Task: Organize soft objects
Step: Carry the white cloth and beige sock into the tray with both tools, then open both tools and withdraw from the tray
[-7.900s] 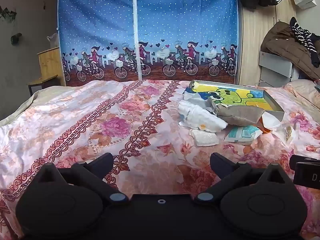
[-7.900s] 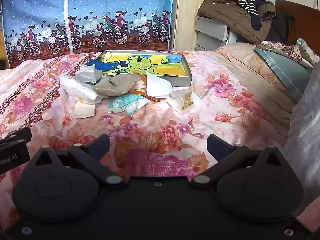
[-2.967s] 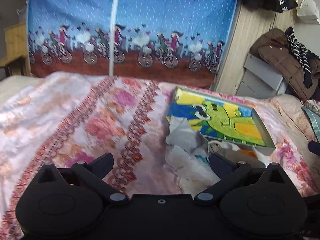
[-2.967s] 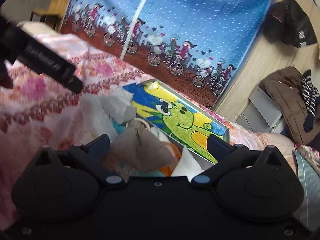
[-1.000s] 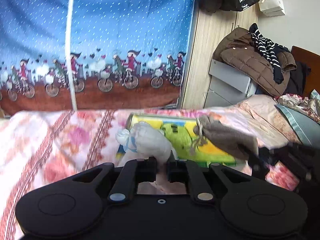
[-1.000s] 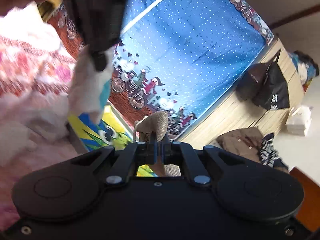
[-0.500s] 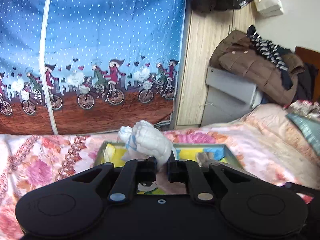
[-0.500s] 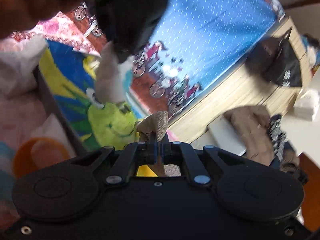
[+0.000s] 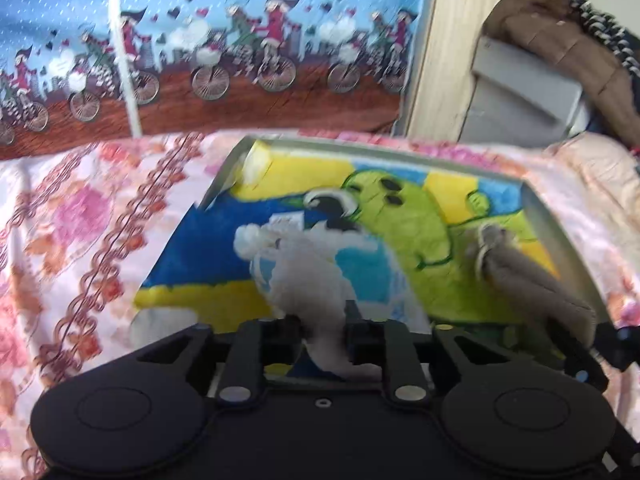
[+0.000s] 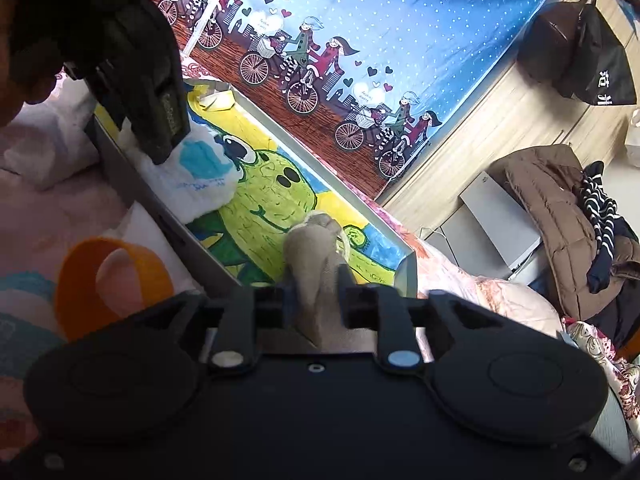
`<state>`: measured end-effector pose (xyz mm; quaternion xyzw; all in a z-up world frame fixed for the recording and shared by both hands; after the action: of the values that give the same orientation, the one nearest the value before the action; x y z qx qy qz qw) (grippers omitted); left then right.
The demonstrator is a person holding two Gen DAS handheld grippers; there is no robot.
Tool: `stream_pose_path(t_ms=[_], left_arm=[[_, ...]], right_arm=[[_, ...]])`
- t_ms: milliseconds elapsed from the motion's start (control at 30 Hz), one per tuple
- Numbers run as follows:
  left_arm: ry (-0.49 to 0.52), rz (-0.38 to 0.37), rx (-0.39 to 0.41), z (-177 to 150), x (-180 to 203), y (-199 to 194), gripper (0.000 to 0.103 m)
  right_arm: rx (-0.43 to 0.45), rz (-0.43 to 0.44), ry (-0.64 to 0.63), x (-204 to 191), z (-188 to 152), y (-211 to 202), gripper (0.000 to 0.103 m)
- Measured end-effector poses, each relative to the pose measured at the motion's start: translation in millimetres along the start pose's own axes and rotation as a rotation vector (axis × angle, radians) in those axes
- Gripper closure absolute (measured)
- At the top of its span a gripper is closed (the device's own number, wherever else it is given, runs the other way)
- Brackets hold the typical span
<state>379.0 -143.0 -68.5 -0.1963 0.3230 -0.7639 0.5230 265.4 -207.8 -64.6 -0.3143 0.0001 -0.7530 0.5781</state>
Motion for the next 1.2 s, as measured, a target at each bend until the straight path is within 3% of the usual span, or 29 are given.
stream_pose_path(t_ms=[167,433,600,867,1200], left_arm=[[-0.018,0.016,-0.024,-5.2,-7.4,-14.3,0.048],[-0.066,0.013,0.056,-11.4,-20.0,-64.0,0.034],[-0.081,0.032,0.146,-16.0,-25.7,-108.8,0.025],[-0.093,0.074,0.284,-35.1,-34.4,-188.6,0.011],[-0.052,0.114,0.363,-83.1,-31.1,-263.1,0.005]], right_arm=[[0.009,0.019,0.025,7.7,1.4,-8.6,0.059],[0.061,0.066,0.174,38.9,16.9,-38.8,0.02],[0.136,0.06,0.296,59.9,30.7,-70.4,0.002],[0.207,0.119,0.477,80.8,35.1,-125.8,0.001],[0.188,0.159,0.64,86.5,15.6,-176.7,0.001]])
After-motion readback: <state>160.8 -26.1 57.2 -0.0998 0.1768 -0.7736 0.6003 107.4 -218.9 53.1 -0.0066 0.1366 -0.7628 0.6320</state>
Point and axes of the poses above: each gripper's, at about its wrist camera, not at the fingertips, and y roughly the way its jaws point, x to its right, z to its top, the point moved 3 cm from there along y, roughly the way its jaws point, and after that the axes turned 10 degrees about y, right-handed, at the moved point
